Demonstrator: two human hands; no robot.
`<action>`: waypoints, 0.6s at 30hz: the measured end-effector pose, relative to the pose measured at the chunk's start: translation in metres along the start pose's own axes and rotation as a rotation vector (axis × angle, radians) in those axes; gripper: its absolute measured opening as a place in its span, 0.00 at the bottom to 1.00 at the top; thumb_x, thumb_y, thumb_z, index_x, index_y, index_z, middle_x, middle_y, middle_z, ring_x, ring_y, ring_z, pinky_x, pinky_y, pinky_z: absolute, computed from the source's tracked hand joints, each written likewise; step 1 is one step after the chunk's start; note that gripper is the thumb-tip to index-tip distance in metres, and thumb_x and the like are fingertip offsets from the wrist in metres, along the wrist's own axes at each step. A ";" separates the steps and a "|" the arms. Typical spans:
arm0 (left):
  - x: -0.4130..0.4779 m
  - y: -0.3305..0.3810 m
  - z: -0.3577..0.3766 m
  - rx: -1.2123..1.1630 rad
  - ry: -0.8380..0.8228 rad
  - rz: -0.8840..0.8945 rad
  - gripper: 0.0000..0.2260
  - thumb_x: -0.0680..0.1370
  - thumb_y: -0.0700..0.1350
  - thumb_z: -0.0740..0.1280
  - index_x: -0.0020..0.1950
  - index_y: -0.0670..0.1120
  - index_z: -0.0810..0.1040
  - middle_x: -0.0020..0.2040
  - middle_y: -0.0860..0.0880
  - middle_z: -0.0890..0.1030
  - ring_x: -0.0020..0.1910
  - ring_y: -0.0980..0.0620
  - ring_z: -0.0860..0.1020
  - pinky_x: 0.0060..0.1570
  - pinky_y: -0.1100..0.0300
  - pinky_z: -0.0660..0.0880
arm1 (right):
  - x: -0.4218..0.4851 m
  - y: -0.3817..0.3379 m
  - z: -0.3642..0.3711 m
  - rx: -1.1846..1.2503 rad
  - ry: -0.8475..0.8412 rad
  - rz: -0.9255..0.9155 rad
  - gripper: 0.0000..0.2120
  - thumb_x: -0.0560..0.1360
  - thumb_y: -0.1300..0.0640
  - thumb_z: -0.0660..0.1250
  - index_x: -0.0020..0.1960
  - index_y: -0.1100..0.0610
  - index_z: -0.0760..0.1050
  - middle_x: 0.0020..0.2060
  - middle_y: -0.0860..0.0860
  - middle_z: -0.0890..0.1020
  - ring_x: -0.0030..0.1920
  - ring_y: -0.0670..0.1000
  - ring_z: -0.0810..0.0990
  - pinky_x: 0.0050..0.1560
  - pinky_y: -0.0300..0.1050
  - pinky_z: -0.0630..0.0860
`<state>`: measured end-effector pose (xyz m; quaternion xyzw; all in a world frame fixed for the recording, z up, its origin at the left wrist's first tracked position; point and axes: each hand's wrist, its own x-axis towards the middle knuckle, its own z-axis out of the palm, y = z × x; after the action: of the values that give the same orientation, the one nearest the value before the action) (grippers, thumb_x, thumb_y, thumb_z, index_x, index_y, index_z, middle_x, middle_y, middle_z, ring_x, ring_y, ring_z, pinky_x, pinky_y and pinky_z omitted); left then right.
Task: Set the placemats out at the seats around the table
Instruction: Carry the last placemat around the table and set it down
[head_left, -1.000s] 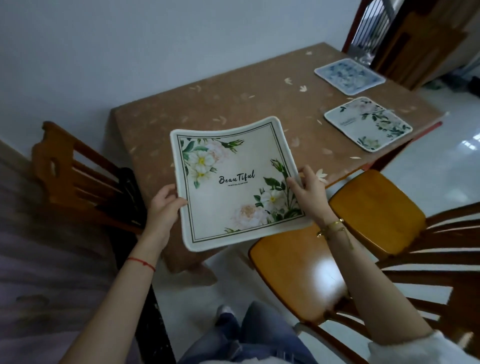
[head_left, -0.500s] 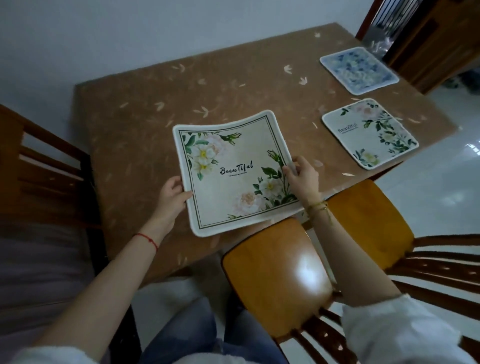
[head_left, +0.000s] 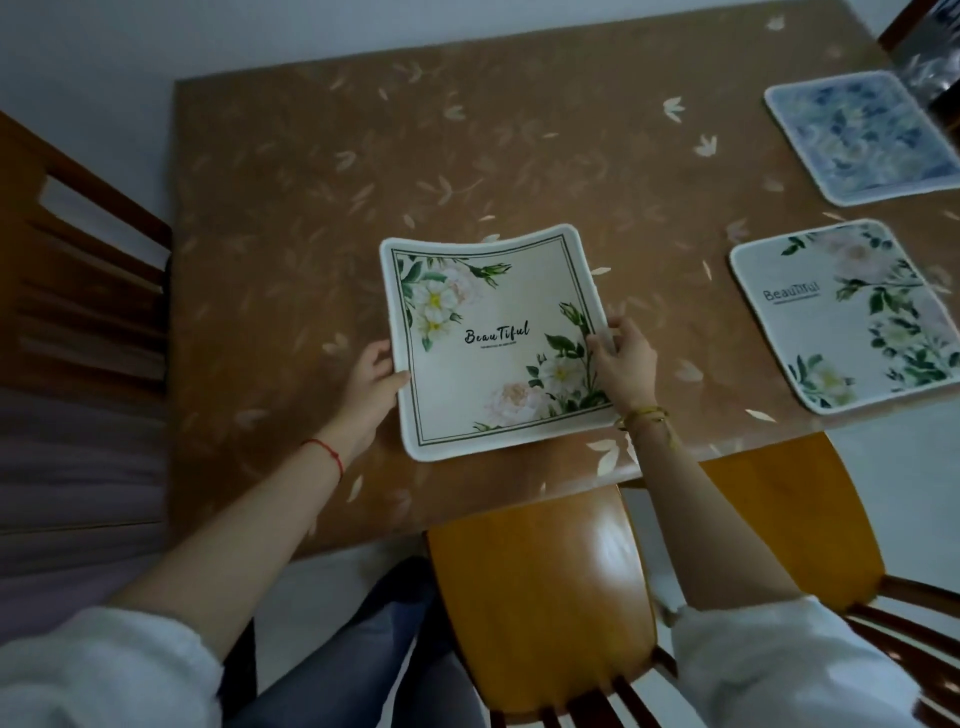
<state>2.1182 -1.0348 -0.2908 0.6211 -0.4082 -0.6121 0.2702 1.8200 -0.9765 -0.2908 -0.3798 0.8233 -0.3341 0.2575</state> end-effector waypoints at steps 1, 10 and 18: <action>0.003 -0.004 0.001 0.003 0.008 -0.016 0.16 0.78 0.32 0.64 0.58 0.52 0.71 0.50 0.55 0.81 0.48 0.57 0.81 0.42 0.61 0.78 | 0.002 0.004 0.004 -0.004 -0.015 -0.002 0.13 0.77 0.57 0.66 0.60 0.60 0.75 0.48 0.56 0.85 0.45 0.56 0.83 0.41 0.44 0.77; 0.013 -0.028 0.000 0.054 0.030 -0.090 0.17 0.79 0.33 0.64 0.62 0.50 0.69 0.54 0.51 0.80 0.49 0.57 0.80 0.42 0.60 0.78 | 0.004 0.032 0.027 -0.031 -0.049 0.049 0.11 0.77 0.58 0.67 0.57 0.61 0.74 0.47 0.59 0.85 0.39 0.53 0.80 0.39 0.40 0.72; 0.015 -0.039 0.006 0.253 0.136 -0.092 0.24 0.79 0.36 0.66 0.74 0.43 0.67 0.59 0.45 0.79 0.56 0.46 0.79 0.56 0.46 0.79 | 0.006 0.045 0.020 -0.096 -0.026 0.057 0.09 0.76 0.53 0.67 0.54 0.57 0.77 0.48 0.53 0.85 0.43 0.52 0.80 0.43 0.44 0.74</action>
<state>2.1179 -1.0262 -0.3317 0.7080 -0.4341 -0.5241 0.1886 1.8096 -0.9659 -0.3383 -0.3725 0.8455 -0.2817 0.2589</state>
